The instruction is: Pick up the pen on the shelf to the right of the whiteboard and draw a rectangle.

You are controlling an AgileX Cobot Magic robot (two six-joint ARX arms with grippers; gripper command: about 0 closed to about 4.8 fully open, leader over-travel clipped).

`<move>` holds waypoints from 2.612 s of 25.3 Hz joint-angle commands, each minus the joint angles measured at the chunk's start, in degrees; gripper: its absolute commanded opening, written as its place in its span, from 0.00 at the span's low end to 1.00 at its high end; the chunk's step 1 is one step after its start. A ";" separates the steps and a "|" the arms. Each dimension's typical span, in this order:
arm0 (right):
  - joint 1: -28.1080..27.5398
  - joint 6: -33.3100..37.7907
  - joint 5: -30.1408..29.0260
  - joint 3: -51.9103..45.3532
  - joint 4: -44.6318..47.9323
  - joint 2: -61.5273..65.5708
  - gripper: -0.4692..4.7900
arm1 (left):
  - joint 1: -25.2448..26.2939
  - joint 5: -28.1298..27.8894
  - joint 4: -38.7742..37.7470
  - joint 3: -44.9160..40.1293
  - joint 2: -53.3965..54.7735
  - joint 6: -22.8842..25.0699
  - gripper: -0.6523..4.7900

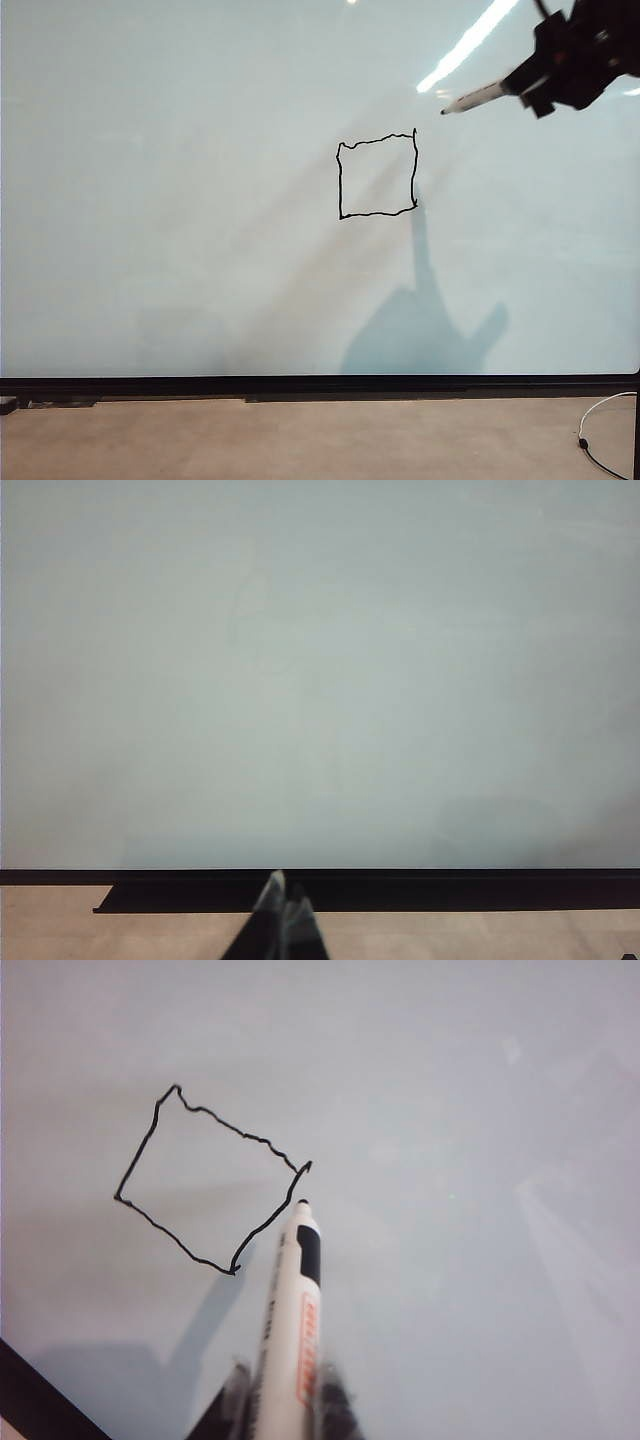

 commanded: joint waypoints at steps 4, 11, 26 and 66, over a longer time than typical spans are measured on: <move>0.00 7.02 1.97 -2.58 -0.09 -5.70 0.08 | 0.00 0.24 0.46 0.17 0.02 0.24 0.11; -0.02 12.66 5.97 -9.18 -2.01 -15.74 0.08 | -0.02 0.22 0.46 0.17 0.02 0.24 0.11; -0.02 16.04 9.49 -17.09 -2.08 -24.90 0.08 | -0.02 0.22 0.44 0.15 0.02 0.24 0.11; -14.88 21.92 3.34 -21.22 -27.63 -53.24 0.08 | 0.00 0.24 0.07 0.15 0.02 0.24 0.11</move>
